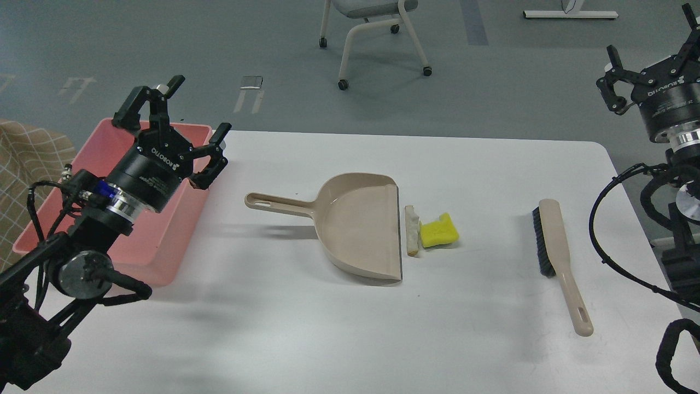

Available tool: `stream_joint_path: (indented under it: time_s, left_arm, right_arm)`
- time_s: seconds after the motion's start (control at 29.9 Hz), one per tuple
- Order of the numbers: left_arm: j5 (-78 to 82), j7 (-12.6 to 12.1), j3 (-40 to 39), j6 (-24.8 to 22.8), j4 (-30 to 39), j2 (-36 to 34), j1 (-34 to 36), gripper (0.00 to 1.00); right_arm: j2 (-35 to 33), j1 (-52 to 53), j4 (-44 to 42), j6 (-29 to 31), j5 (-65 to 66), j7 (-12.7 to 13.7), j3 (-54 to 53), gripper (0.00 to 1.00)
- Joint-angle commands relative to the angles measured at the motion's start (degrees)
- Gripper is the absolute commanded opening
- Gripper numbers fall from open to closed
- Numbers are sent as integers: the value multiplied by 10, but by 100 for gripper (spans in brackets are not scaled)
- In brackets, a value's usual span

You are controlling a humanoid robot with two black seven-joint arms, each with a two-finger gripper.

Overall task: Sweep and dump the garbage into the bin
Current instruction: 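Grasp the beige dustpan handle with the left gripper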

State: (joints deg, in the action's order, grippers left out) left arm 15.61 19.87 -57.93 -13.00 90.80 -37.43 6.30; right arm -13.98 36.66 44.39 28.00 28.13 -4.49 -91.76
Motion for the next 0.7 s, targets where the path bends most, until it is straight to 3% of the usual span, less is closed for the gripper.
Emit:
stream_joint_path:
  time_s: [0.0, 0.27, 0.47, 0.67]
  left_arm:
    - [41, 1, 2, 9, 13, 7, -35, 97]
    - [172, -1, 24, 75, 14, 26, -67, 94]
    - [217, -18, 62, 94, 11, 34, -58, 94]
    - [234, -18, 78, 102, 1, 60, -60, 92]
  right_arm:
    - [4, -5, 7, 0, 0, 0, -1, 100]
    - [-1, -11, 19, 0, 0, 0, -1, 100]
    - [0, -21, 36, 0, 0, 0, -1, 100]
    - [-3, -34, 53, 0, 0, 0, -3, 100]
